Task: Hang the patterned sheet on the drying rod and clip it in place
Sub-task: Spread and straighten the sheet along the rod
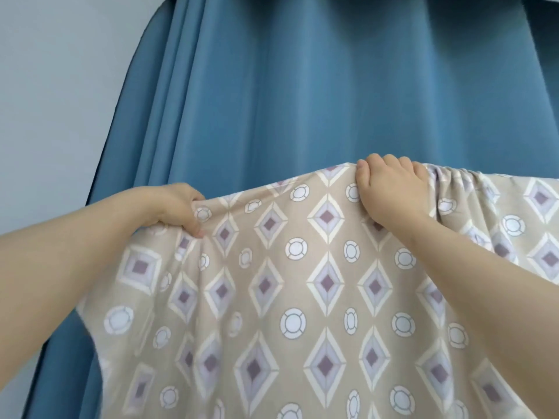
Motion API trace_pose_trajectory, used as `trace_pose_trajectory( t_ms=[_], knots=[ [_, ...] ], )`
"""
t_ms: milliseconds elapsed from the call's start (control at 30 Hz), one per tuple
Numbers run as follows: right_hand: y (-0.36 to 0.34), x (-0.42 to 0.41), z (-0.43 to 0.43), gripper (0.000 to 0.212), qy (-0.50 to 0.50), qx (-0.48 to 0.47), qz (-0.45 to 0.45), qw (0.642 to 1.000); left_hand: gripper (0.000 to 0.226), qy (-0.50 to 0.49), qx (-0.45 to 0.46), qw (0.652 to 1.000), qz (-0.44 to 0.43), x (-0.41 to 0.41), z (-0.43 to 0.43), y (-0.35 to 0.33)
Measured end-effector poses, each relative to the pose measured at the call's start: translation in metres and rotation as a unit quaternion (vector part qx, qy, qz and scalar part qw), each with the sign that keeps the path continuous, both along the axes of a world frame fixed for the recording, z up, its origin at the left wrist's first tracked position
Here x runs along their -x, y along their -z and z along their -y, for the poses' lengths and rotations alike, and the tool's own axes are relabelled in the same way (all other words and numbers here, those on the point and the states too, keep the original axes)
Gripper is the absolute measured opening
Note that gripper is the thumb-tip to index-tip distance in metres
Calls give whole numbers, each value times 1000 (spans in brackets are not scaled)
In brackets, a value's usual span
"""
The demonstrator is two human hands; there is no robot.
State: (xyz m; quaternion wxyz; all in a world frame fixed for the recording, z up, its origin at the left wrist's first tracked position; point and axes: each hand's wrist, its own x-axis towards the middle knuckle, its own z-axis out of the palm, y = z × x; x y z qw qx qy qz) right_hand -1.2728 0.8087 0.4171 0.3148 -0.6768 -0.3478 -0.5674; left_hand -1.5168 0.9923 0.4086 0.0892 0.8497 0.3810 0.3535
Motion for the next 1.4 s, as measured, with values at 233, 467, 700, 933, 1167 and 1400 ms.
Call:
trace_pose_trajectory(
  t_ms=[233, 467, 700, 933, 1167, 1400],
  knots=[
    [3, 6, -3, 37, -4, -4, -8, 1000, 9, 61, 67, 996, -10, -7, 3, 4],
    [0, 11, 1, 38, -37, 27, -23, 999, 24, 183, 169, 968, -10, -1, 6, 2],
    [-3, 28, 3, 35, -77, 33, -30, 996, 24, 143, 126, 981, -20, -1, 7, 4],
    [-9, 35, -4, 32, -95, 84, -36, 991, 10, 138, 20, 988, 69, 21, -1, -5],
    [-2, 37, -12, 32, -88, 69, -15, 994, 24, 127, -11, 989, 69, -7, 24, -7],
    [-3, 30, 0, 43, -157, 44, -15, 986, 33, 258, -84, 947, 172, -93, 89, -15]
  ],
)
